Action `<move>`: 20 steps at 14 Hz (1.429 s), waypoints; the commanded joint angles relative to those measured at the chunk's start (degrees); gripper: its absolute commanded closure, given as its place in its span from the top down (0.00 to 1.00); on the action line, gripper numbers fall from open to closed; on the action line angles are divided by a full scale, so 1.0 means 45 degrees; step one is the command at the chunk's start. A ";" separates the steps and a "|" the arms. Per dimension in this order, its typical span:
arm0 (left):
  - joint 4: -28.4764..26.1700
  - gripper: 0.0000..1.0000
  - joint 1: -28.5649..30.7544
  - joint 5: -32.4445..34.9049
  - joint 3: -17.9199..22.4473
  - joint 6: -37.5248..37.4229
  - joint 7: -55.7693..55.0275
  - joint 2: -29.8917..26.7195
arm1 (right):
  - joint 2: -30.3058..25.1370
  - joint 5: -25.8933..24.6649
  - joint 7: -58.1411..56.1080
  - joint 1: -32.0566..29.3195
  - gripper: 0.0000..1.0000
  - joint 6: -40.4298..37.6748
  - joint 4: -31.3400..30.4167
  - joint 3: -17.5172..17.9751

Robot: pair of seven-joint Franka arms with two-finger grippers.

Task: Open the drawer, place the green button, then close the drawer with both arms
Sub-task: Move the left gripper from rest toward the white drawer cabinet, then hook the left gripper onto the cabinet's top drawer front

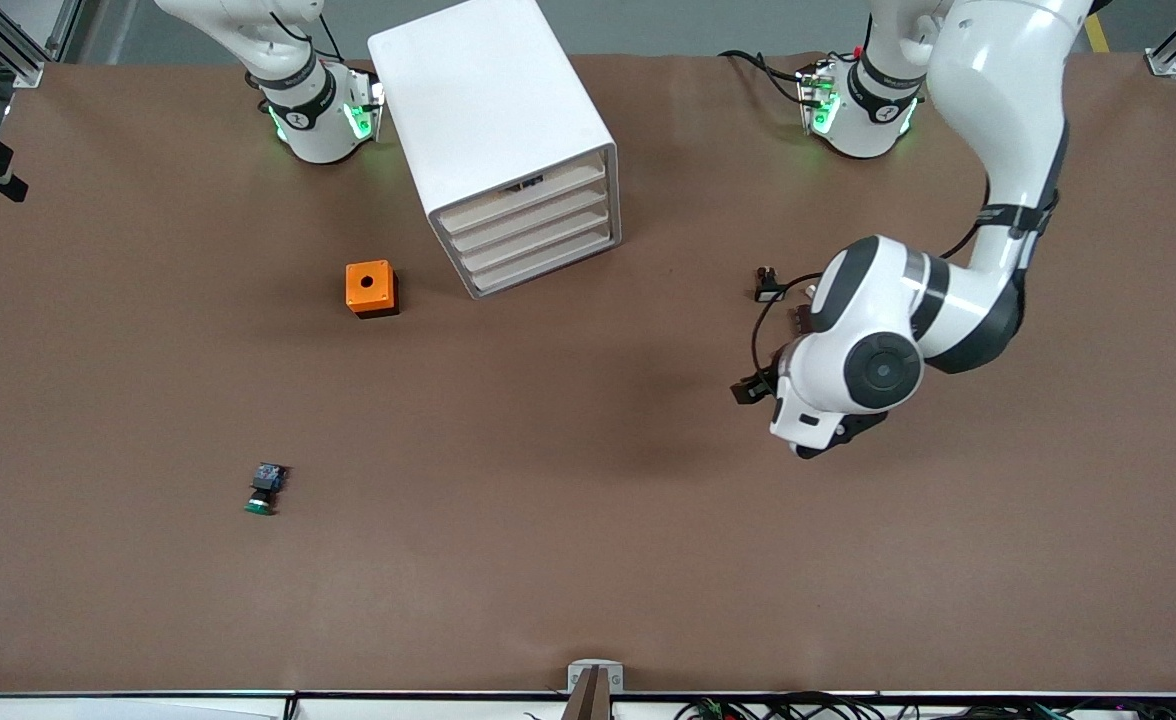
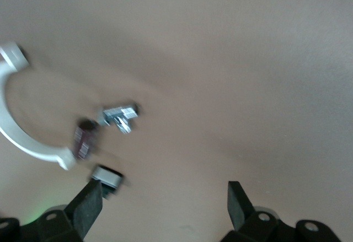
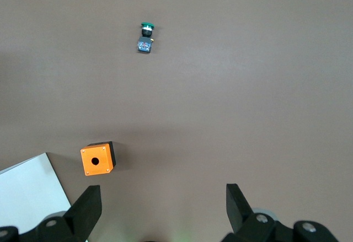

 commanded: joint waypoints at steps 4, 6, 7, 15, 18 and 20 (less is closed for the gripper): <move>0.0831 1.00 -0.0535 -0.1914 0.0053 0.0024 -0.3768 0.1407 | -0.0186 0.0233 0.0024 -0.0060 1.00 -0.0158 0.0060 -0.0001; 0.0831 1.00 -0.0732 -0.2421 0.0073 0.0024 -0.5601 0.1660 | -0.0186 0.0194 -0.0034 -0.0041 1.00 -0.0159 0.0157 0.0018; 0.0831 1.00 -0.0907 -0.2849 0.0073 0.0024 -0.6519 0.1739 | -0.0205 0.0175 -0.0054 -0.0040 1.00 -0.0178 0.0158 0.0018; 0.0812 1.00 -0.1708 -0.6191 0.0073 0.0063 -1.0785 0.2911 | -0.0206 0.0096 -0.0132 -0.0079 1.00 -0.0315 0.0139 -0.0021; 0.0811 0.99 -0.2119 -0.7594 0.0073 0.0063 -1.0786 0.3183 | -0.0186 0.0077 -0.0132 -0.0079 1.00 -0.0315 0.0139 -0.0002; 0.0792 0.99 -0.2197 -0.8902 0.0073 0.0063 -1.0805 0.3516 | -0.0206 0.0077 -0.0094 -0.0021 1.00 -0.0451 0.0158 0.0037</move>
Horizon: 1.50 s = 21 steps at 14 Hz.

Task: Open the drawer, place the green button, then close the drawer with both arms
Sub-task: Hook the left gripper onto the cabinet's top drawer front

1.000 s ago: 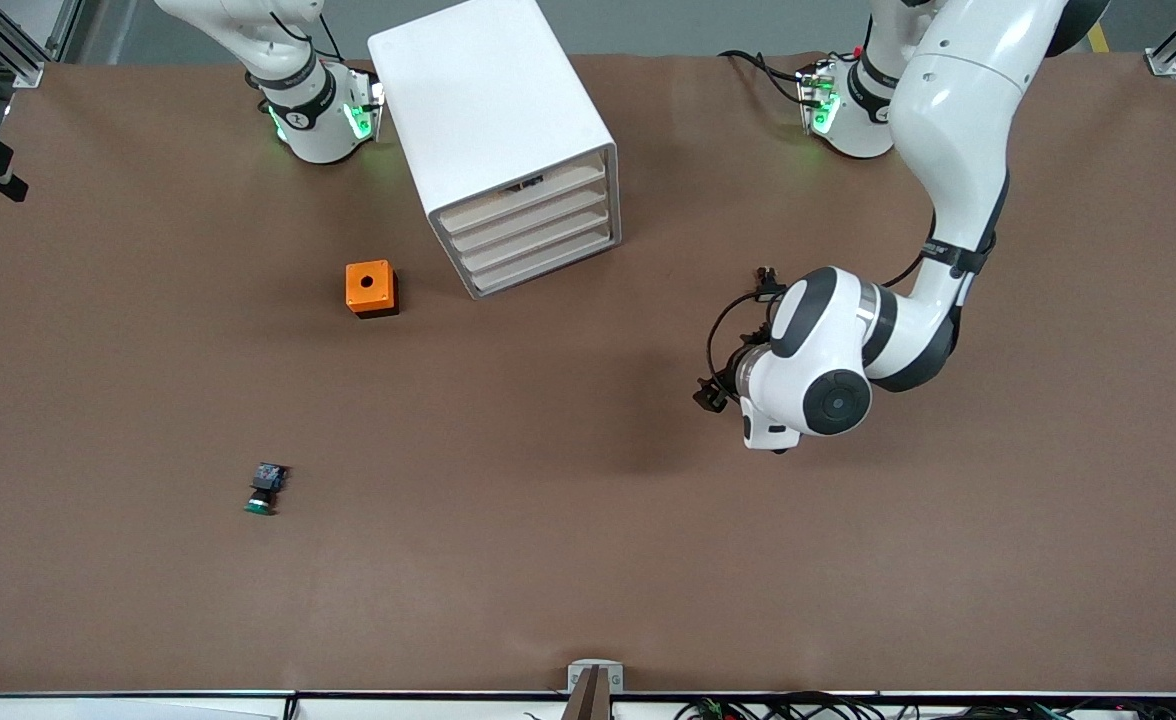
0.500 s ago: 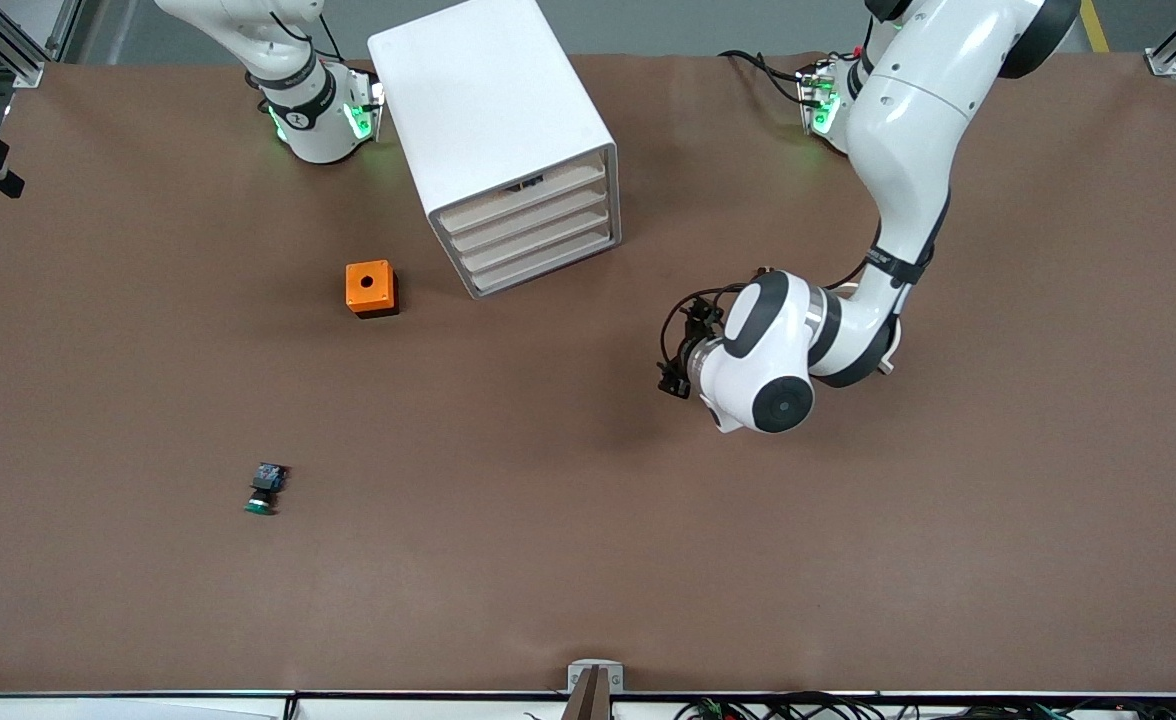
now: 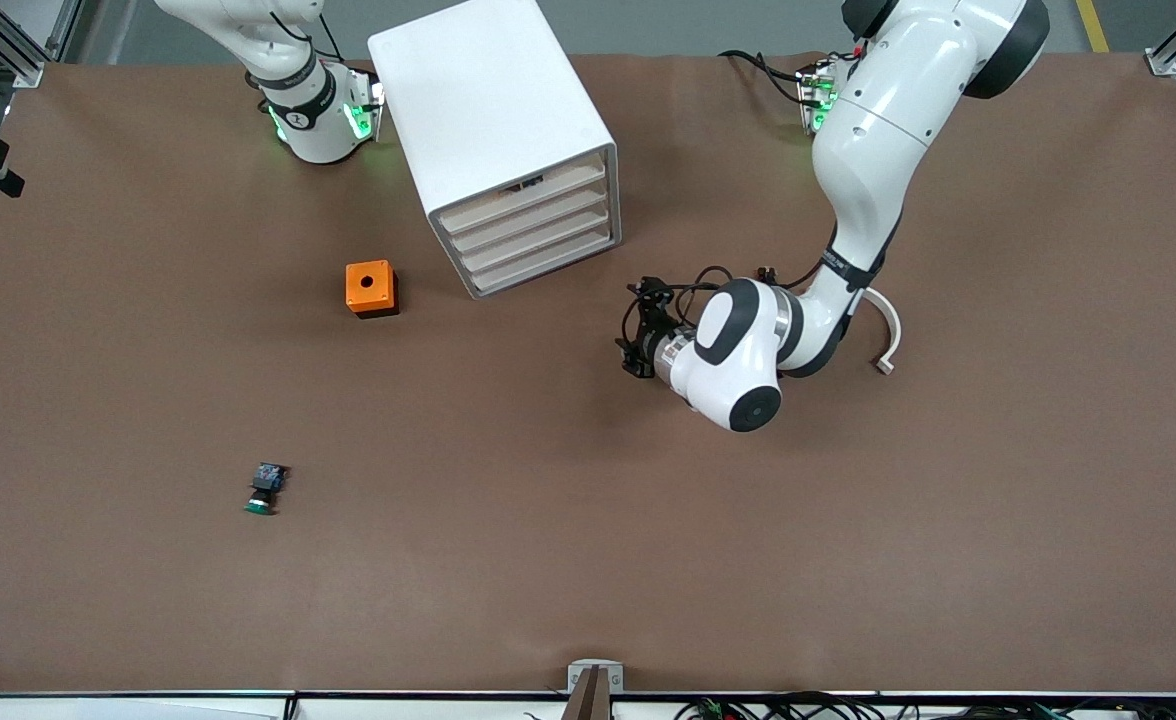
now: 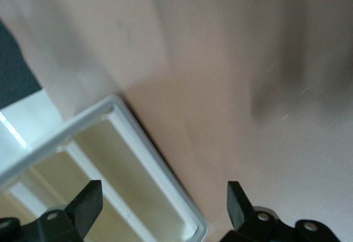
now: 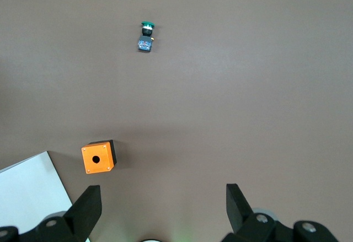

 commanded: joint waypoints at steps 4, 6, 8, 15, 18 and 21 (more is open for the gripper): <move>0.0231 0.95 -0.0839 -0.2153 0.0097 -0.0016 -0.1839 0.0820 | -0.0161 0.0067 -0.0029 0.0001 1.00 -0.0197 0.0028 0.0086; 0.0250 0.92 -0.1114 -0.2330 0.0078 -0.0016 -0.2585 0.0976 | -0.0161 0.0067 -0.0107 -0.0058 1.00 -0.0255 0.0008 0.0047; 0.0231 0.85 -0.1270 -0.2970 0.0058 -0.0094 -0.3015 0.1074 | -0.0161 0.0067 -0.0107 -0.0097 1.00 -0.0392 -0.0011 0.0028; 0.0250 0.68 -0.2110 -0.4007 0.0058 -0.0153 -0.4970 0.1367 | -0.0180 0.0009 0.0030 -0.0039 1.00 -0.1388 0.0711 0.0067; 0.0270 0.66 -0.2130 -0.4166 0.0058 -0.0172 -0.5496 0.1329 | -0.0122 0.0028 0.0049 -0.0019 1.00 -0.1311 0.0673 0.0086; 0.0270 0.58 -0.2441 -0.4283 0.0038 -0.0172 -0.5693 0.1348 | -0.0102 0.0048 0.0400 0.0001 1.00 -0.1213 0.0575 0.0086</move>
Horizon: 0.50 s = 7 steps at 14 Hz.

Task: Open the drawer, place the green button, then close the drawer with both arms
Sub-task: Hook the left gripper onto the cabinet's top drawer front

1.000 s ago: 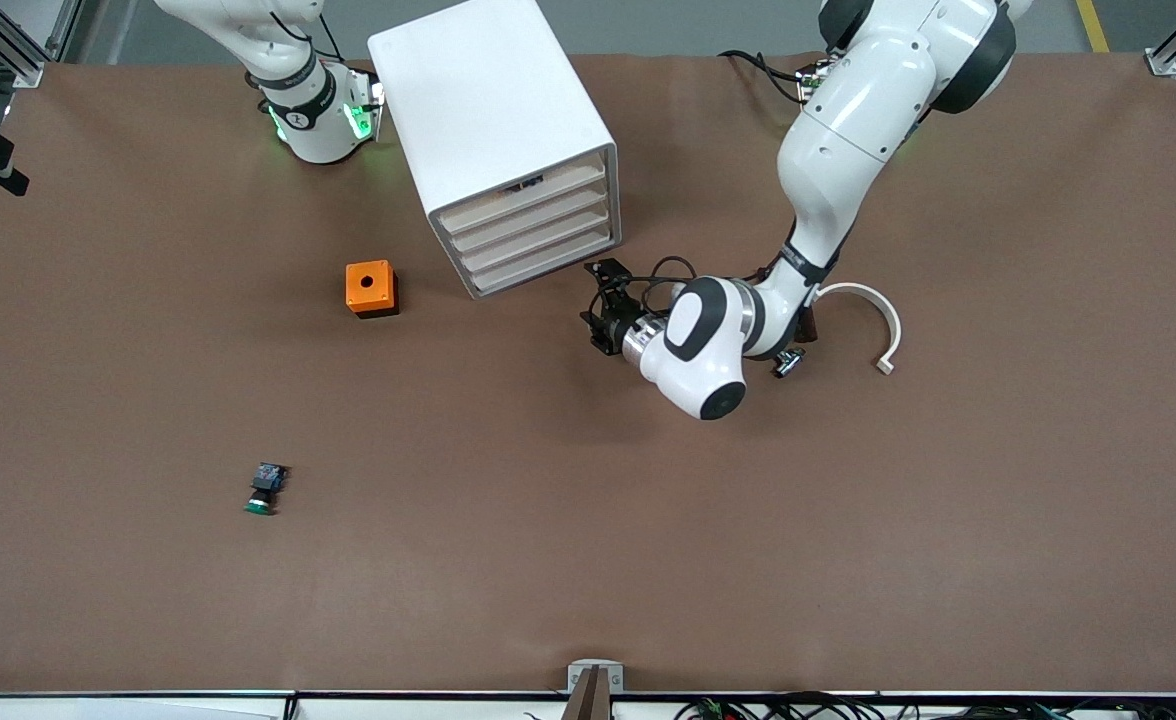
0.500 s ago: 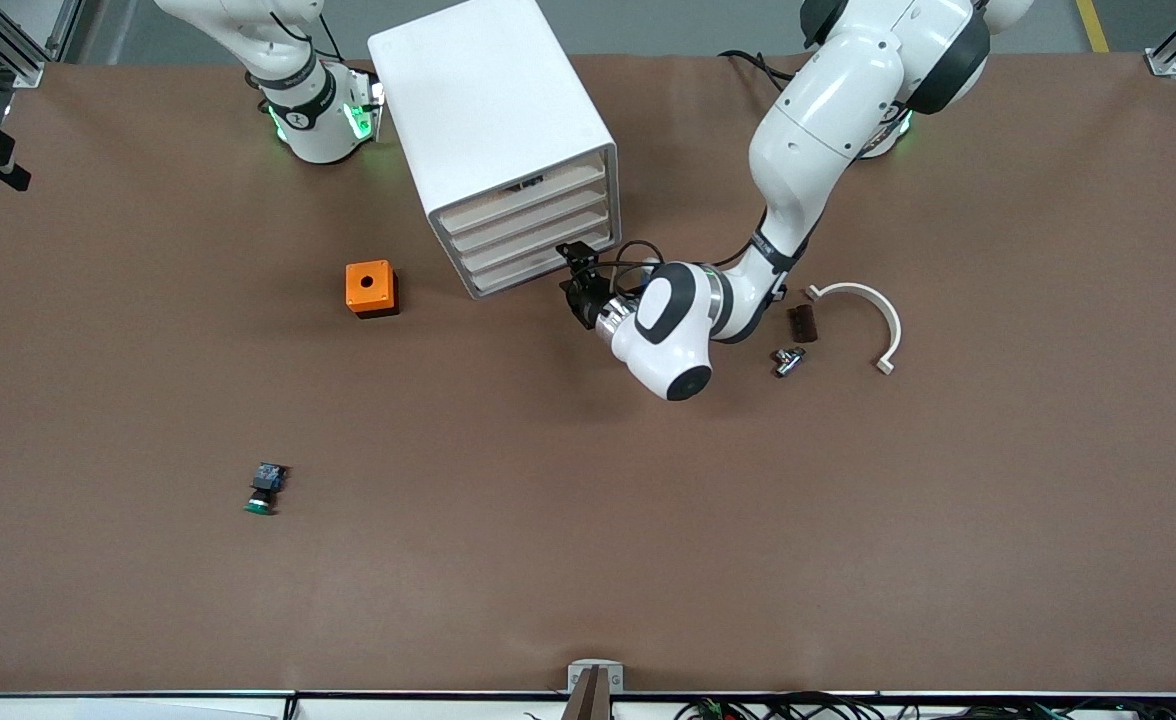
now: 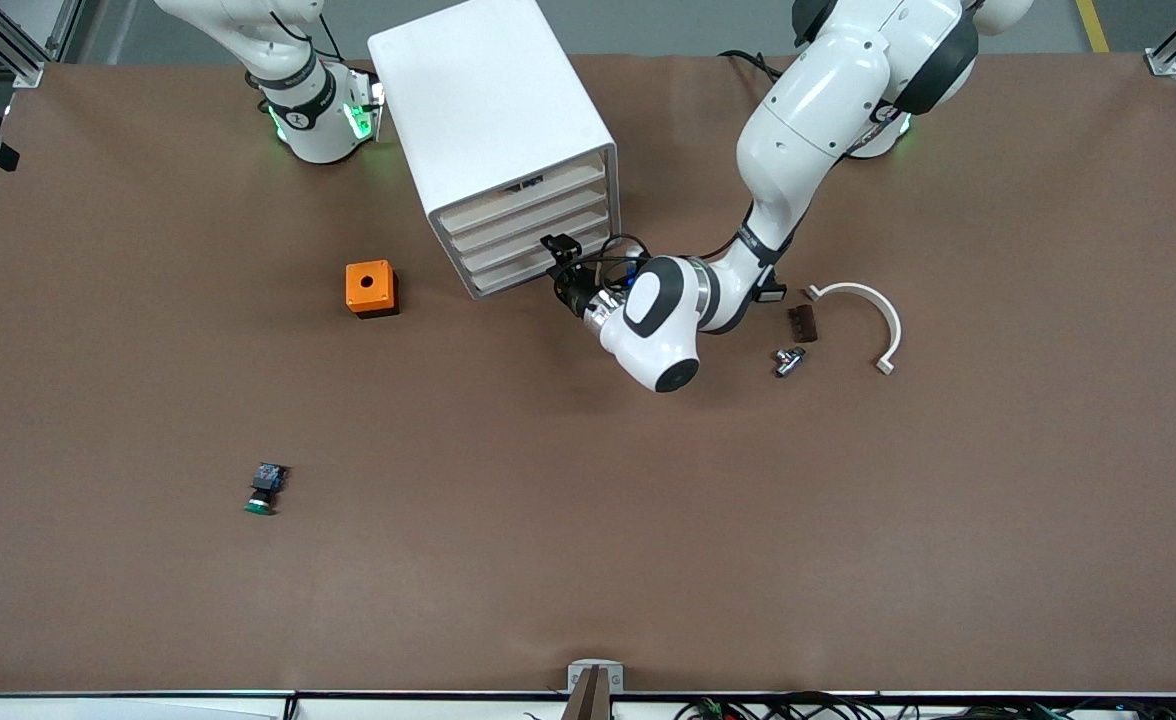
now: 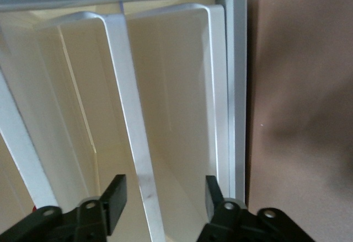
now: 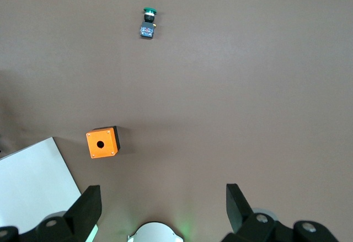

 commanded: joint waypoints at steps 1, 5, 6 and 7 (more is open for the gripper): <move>0.0239 0.54 -0.0356 -0.0617 0.0067 -0.0125 -0.0366 0.0135 | -0.0055 0.0048 0.0324 0.0029 1.00 -0.0036 -0.0073 0.0046; 0.0220 0.36 -0.0513 -0.0717 0.0067 -0.0125 -0.0465 0.0135 | -0.0075 0.0125 0.0325 0.0029 1.00 0.0158 -0.0404 0.0046; 0.0220 0.26 -0.0513 -0.0697 0.0067 -0.0125 -0.0426 0.0136 | -0.0075 0.0165 0.0441 0.0048 1.00 0.0237 -0.0483 0.0046; 0.0220 0.21 -0.0532 -0.0678 0.0067 -0.0125 -0.0406 0.0155 | -0.0075 0.0184 0.0654 0.0068 1.00 0.0257 -0.0503 0.0065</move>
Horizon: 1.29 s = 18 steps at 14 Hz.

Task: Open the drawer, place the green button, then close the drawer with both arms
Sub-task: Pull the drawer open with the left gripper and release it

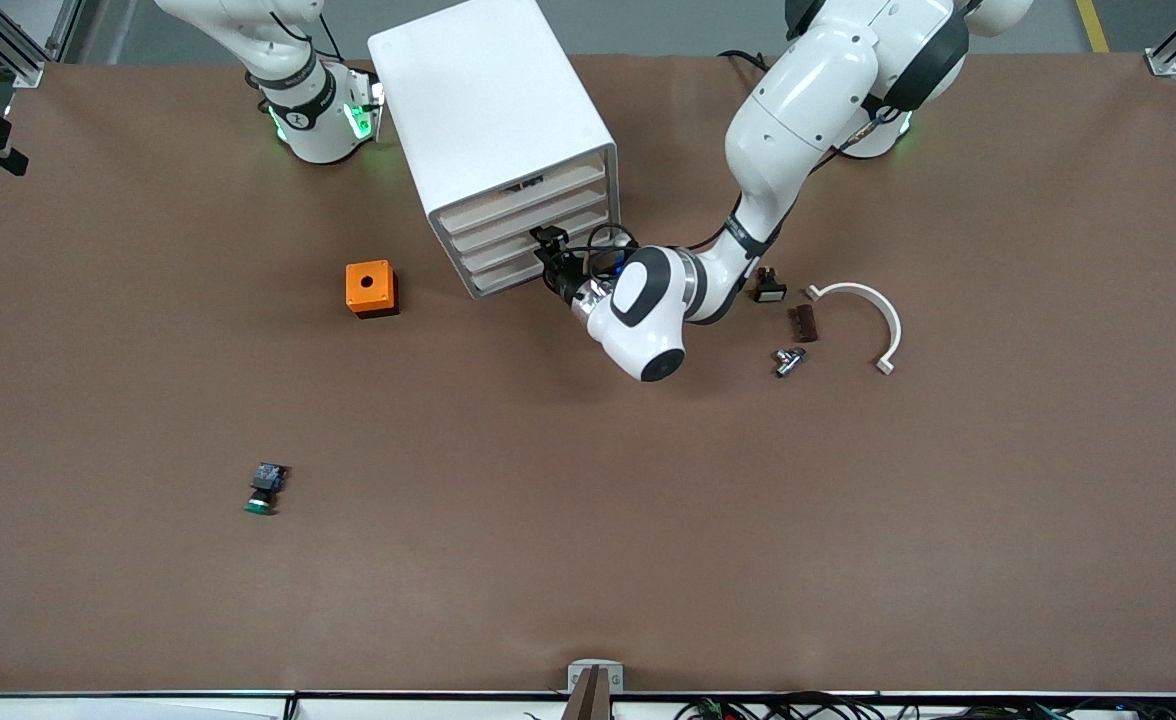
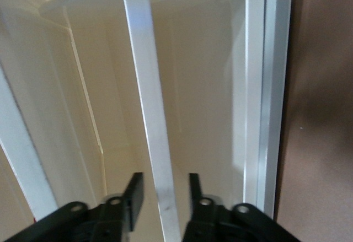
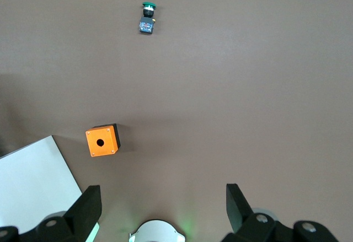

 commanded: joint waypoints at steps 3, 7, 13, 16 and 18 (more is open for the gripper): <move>0.0240 0.06 -0.0153 -0.0146 0.0129 -0.0115 -0.0099 0.0135 | -0.0103 0.0182 0.0523 0.0157 1.00 0.0265 -0.0200 0.0049; 0.0882 0.05 0.0411 0.0577 0.0441 -0.0116 0.0173 0.0154 | -0.0103 0.0182 0.0523 0.0157 1.00 0.0402 -0.0200 0.0049; 0.1411 0.06 0.0979 0.0558 0.1749 -0.0057 0.2789 0.0213 | -0.0006 0.0182 0.0503 0.0137 1.00 0.0676 -0.0102 0.0049; 0.1529 0.18 0.1252 0.0558 0.1926 -0.0018 0.3493 0.0213 | 0.0111 0.0182 0.0523 0.0137 1.00 0.0695 0.0015 0.0029; 0.1529 0.45 0.1486 0.0538 0.1926 -0.0018 0.3534 0.0194 | 0.0306 0.0182 0.0503 0.0157 1.00 0.0676 0.0190 0.0029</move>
